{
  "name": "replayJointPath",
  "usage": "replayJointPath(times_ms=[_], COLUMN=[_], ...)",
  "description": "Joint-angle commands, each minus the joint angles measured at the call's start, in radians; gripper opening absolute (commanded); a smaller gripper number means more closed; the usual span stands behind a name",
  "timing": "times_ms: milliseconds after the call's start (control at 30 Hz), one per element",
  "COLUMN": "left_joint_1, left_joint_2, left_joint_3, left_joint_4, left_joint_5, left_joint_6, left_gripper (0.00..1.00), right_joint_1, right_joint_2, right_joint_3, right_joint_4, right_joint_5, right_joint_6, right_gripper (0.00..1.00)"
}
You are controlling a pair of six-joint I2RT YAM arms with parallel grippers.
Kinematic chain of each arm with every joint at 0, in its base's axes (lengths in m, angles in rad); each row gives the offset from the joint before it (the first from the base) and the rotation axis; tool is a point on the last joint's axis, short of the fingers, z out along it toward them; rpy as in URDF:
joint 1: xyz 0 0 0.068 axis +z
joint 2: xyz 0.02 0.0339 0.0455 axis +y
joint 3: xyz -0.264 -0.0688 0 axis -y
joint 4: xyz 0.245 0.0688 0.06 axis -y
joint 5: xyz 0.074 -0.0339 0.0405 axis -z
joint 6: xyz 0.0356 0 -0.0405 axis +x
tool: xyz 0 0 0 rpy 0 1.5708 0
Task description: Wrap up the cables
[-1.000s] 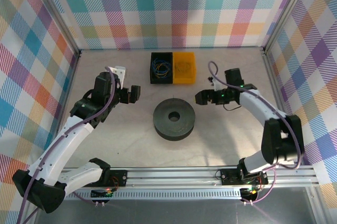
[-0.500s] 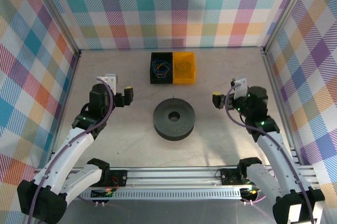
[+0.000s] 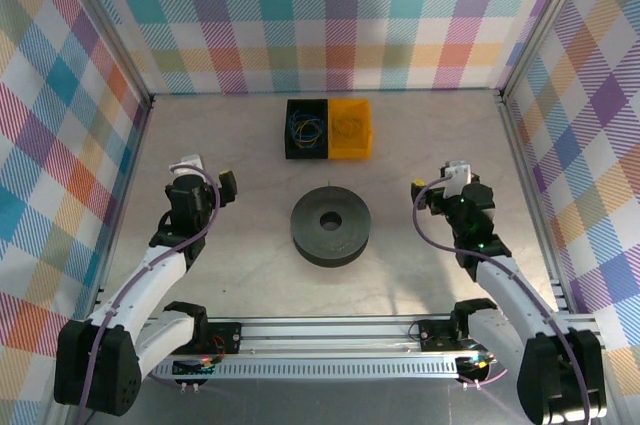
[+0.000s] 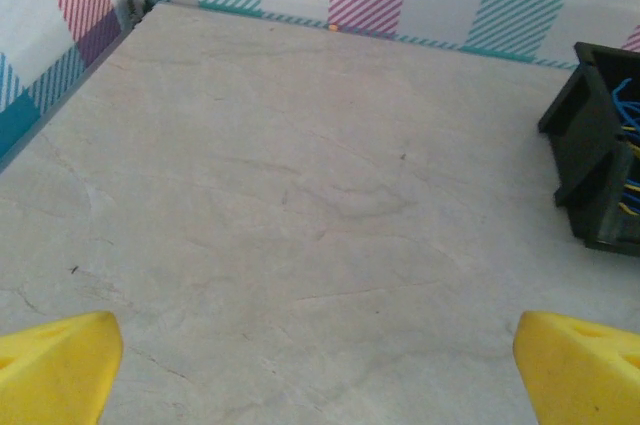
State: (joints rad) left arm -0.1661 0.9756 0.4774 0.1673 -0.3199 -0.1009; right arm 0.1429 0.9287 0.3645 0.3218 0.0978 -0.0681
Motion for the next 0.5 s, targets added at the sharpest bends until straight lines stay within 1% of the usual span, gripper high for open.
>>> replayJointPath(times_ms=[0, 133, 333, 467], left_joint_1=[0.017, 0.029, 0.031, 0.034], left_joint_2=[0.010, 0.075, 0.262, 0.380], left_joint_3=[-0.048, -0.082, -0.116, -0.119], left_joint_4=[0.166, 0.232, 0.432, 0.564], left_joint_5=[-0.046, -0.073, -0.069, -0.060], left_joint_6=[0.012, 0.032, 0.053, 0.070], left_gripper=[1.00, 1.00, 1.00, 1.00], right_joint_1=[-0.011, -0.021, -0.047, -0.055], right_joint_2=[0.072, 0.199, 0.366, 0.455], right_joint_3=[-0.034, -0.030, -0.023, 0.020], right_joint_4=[0.157, 0.242, 0.387, 0.423], right_joint_5=[0.017, 0.014, -0.011, -0.021], right_joint_6=[0.009, 0.025, 0.032, 0.017], right_gripper=[0.99, 0.99, 0.99, 0.99])
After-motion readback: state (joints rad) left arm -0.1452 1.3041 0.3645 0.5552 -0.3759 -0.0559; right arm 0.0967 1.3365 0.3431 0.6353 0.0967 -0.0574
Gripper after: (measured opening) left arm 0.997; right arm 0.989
